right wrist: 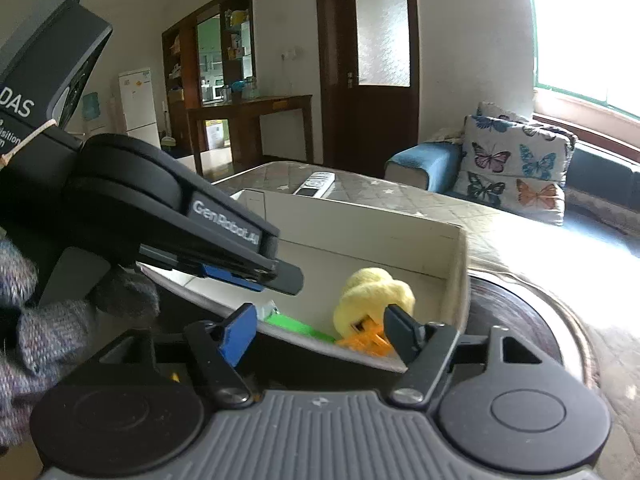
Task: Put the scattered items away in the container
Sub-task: 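Move the right tool back toward the small yellow rubber figure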
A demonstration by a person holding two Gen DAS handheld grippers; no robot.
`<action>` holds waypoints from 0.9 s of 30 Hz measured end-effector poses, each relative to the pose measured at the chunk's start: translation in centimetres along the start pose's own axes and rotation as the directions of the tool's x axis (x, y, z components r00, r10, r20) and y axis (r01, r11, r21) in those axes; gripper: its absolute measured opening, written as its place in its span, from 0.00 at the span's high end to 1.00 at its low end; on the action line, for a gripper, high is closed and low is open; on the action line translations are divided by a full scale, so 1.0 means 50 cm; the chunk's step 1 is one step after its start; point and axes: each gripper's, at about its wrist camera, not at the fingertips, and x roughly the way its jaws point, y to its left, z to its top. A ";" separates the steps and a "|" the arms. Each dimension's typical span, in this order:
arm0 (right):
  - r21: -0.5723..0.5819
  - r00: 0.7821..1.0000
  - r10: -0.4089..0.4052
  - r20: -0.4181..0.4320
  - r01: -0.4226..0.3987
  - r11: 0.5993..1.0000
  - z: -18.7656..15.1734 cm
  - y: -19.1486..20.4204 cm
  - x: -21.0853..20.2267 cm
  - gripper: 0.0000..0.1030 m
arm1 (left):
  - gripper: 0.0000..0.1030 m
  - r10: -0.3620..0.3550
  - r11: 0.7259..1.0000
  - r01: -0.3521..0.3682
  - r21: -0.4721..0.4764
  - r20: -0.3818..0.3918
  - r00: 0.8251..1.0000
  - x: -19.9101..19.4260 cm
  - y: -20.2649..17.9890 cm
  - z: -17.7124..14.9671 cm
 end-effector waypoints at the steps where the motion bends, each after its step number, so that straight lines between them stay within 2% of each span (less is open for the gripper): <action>1: 0.000 1.000 -0.007 0.002 0.007 1.000 -0.006 -0.001 -0.010 0.23 | 0.75 -0.006 1.000 0.006 0.004 0.000 1.000 -0.004 -0.003 -0.005; 8: 0.001 0.998 -0.058 -0.004 0.058 0.998 -0.057 -0.009 -0.077 0.17 | 0.75 -0.045 0.999 0.046 0.027 -0.011 0.999 -0.026 -0.028 -0.043; 10: 0.003 0.997 -0.076 -0.009 0.077 0.997 -0.072 -0.013 -0.093 0.10 | 0.74 -0.057 0.998 0.058 0.039 -0.016 0.998 -0.031 -0.038 -0.055; 19: 0.028 0.988 -0.150 -0.047 0.151 0.988 -0.138 -0.035 -0.150 0.09 | 0.73 -0.109 0.989 0.113 0.093 -0.052 0.993 -0.039 -0.086 -0.106; 27: 0.089 0.977 -0.192 -0.097 0.201 0.976 -0.195 -0.069 -0.163 0.09 | 0.73 -0.140 0.980 0.157 0.124 -0.139 0.980 -0.009 -0.126 -0.160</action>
